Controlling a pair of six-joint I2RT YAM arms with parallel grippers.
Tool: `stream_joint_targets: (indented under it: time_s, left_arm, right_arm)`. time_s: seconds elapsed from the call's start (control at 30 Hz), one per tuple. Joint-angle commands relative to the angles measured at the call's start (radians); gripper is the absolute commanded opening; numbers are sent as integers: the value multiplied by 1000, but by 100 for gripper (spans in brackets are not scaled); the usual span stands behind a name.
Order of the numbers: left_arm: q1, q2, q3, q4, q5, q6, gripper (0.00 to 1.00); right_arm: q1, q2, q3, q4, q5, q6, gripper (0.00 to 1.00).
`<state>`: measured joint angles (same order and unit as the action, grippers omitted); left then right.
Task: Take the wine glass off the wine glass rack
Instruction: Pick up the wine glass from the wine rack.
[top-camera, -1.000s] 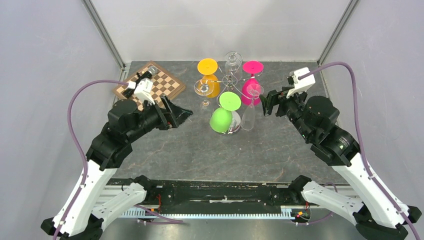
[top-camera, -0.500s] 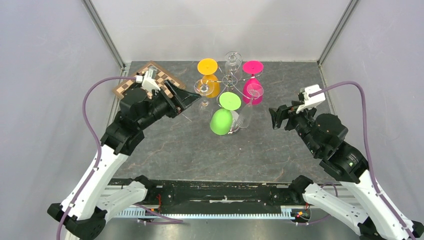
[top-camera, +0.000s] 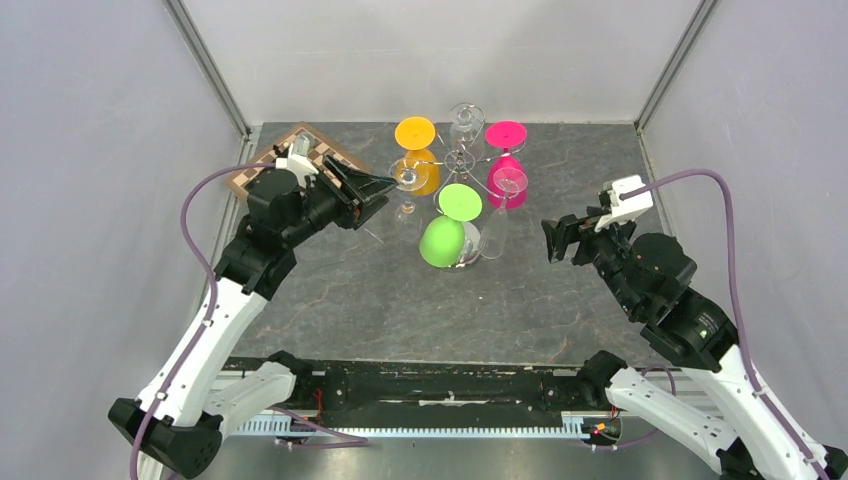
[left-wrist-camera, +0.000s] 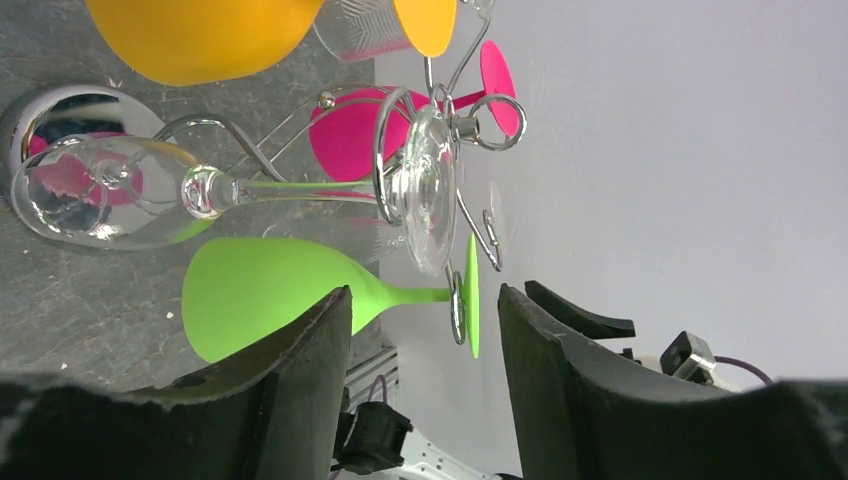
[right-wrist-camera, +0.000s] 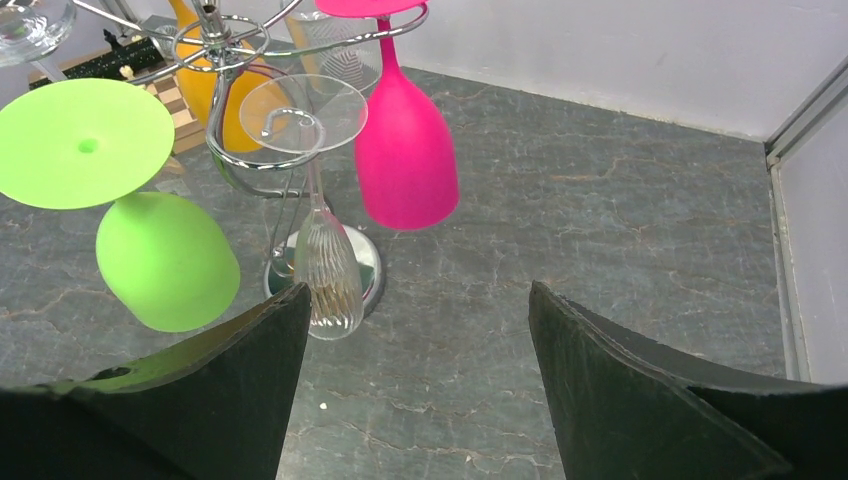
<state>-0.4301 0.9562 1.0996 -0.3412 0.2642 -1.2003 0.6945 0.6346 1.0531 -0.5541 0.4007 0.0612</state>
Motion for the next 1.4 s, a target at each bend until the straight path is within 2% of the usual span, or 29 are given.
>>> stream_joint_targets:
  time_s: [0.0,0.27,0.9,1.37]
  left_arm:
    - [22,14,-28,91,57,-94,60]
    - [28,44,-51,148,92,-141,53]
    - [31,73,-30,172,100,-152,40]
    - [30,99,6,173,106,-152,38]
  right_arm:
    - [-1,-12,-14,31,13,17,82]
    - [-1,-39,-22,26,16,18,83]
    - [-1,-46,-39,31,10,34,82]
    - [-2,-44,-49,42,-1,36,82]
